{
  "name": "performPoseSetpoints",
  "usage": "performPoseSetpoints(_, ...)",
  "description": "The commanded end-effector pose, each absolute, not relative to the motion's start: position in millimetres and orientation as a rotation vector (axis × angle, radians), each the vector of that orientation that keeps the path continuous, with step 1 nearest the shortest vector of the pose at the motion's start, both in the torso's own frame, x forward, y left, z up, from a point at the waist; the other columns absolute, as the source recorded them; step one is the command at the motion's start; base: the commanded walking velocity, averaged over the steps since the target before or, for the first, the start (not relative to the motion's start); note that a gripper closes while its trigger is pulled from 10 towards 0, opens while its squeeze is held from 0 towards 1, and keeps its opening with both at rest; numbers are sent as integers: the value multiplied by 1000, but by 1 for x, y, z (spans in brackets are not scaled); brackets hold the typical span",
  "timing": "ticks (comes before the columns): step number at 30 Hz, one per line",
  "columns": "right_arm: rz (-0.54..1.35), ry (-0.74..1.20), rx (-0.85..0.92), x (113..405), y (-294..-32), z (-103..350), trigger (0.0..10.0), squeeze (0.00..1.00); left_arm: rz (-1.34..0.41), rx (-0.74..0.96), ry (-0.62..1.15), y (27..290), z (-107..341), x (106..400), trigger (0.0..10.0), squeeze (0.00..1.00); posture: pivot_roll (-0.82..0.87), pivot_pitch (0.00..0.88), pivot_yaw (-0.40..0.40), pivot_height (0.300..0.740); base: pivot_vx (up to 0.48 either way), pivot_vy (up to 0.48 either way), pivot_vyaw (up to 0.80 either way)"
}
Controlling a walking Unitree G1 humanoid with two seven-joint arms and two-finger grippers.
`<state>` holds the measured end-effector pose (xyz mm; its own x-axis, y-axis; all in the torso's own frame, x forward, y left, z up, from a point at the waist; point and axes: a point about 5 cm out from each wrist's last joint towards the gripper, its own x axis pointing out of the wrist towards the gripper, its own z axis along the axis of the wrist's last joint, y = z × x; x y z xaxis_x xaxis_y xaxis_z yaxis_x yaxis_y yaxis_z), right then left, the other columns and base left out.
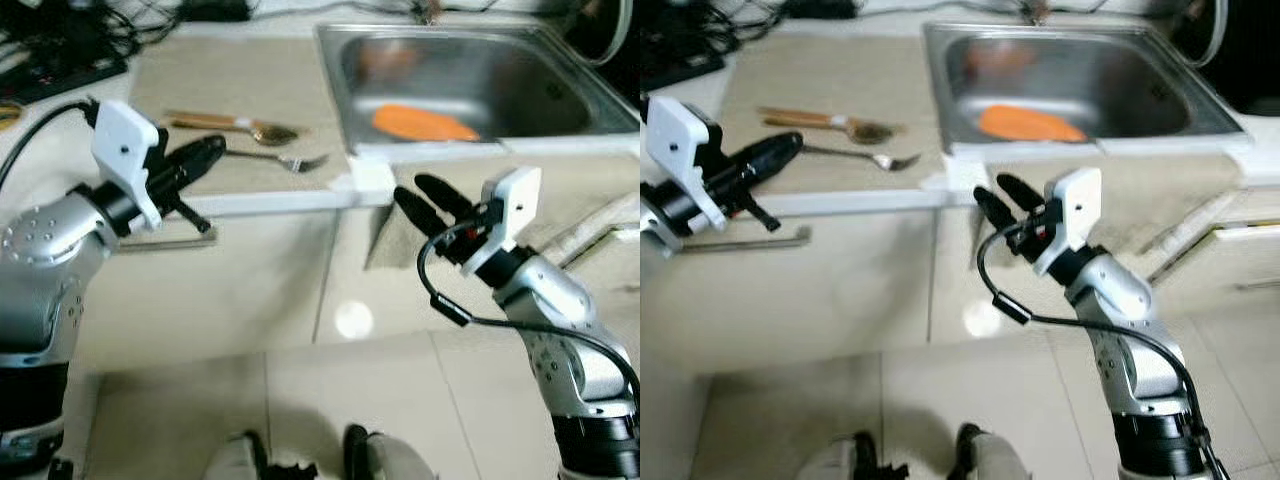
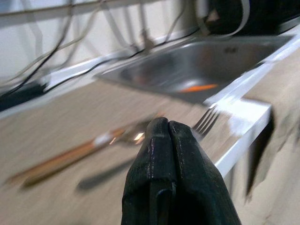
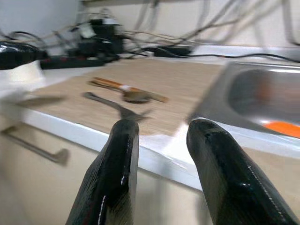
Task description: Kitchen organization
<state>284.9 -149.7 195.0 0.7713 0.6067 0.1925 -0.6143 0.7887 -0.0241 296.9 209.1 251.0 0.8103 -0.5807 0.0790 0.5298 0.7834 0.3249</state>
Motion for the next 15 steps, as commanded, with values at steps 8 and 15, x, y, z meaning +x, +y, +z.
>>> performPoseSetpoints(8, 688, -202, 22, 286, -149, 198, 10000, 0, -615, 304, -168, 208, 251, 293, 10000, 0, -169, 194, -50, 740, 285, 0, 0)
performPoseSetpoints(15, 703, -201, 14, 286, -148, 198, 10000, 0, -615, 311, -162, 209, 252, 292, 10000, 0, -163, 194, -51, 740, 288, 0, 0)
